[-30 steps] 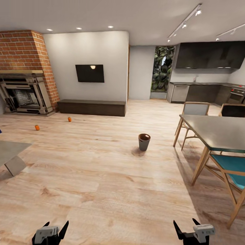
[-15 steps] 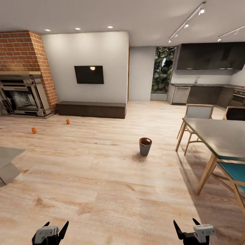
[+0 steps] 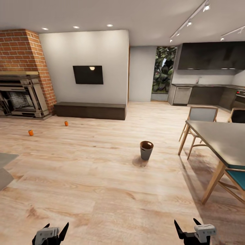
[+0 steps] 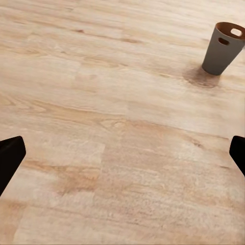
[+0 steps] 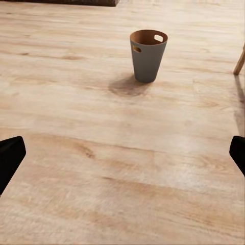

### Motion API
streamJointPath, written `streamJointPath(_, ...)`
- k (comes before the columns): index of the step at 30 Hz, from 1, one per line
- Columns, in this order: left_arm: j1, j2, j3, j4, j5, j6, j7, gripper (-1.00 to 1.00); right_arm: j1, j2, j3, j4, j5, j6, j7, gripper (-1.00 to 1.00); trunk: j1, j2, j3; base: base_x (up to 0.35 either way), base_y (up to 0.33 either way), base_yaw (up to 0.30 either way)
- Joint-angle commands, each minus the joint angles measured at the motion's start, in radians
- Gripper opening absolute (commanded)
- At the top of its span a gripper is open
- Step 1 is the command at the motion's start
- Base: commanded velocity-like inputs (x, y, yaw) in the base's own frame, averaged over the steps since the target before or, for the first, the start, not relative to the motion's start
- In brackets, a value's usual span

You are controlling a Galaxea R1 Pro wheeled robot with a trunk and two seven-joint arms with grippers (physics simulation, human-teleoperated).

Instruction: Put the three can of soda from the living room inside the tash can in the kitchen.

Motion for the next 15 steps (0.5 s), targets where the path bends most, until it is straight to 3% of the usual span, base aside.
streamJointPath(1, -0.001, 0.0, 0.0, 0.015, 0.0, 0.002, 0.0, 1.0, 0.0, 0.0, -0.001, 0.0, -0.001, 0.0, 0.0, 1.0, 0.0, 0.0, 0.0, 0.281, 0.0, 0.0)
streamJointPath(15, -0.003, 0.0, -0.004, 0.047, 0.001, 0.007, 0.002, 1.0, 0.0, 0.0, -0.005, 0.0, -0.003, 0.0, 0.0, 1.0, 0.0, 0.0, 0.0, 0.281, 0.0, 0.0)
